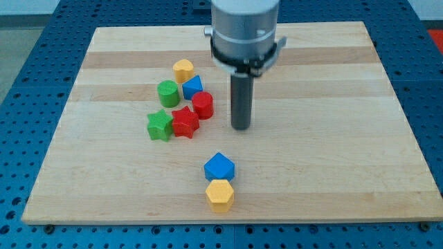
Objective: Move the arm diagonally to the yellow heart
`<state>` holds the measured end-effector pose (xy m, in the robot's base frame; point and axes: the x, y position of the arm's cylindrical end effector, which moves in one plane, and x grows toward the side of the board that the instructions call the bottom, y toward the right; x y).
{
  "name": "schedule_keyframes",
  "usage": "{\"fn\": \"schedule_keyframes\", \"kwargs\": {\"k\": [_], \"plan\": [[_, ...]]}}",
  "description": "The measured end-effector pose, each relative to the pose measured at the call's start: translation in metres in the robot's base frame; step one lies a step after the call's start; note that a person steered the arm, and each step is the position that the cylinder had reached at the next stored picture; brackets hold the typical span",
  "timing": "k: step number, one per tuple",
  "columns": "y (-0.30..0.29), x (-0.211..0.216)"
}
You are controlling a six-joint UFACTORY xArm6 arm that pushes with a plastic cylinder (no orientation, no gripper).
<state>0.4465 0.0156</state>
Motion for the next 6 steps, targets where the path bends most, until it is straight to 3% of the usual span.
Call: {"fn": "schedule_keyframes", "kwargs": {"k": [4,6], "plan": [[-0.02,-0.152],[-0.087,-0.157]]}}
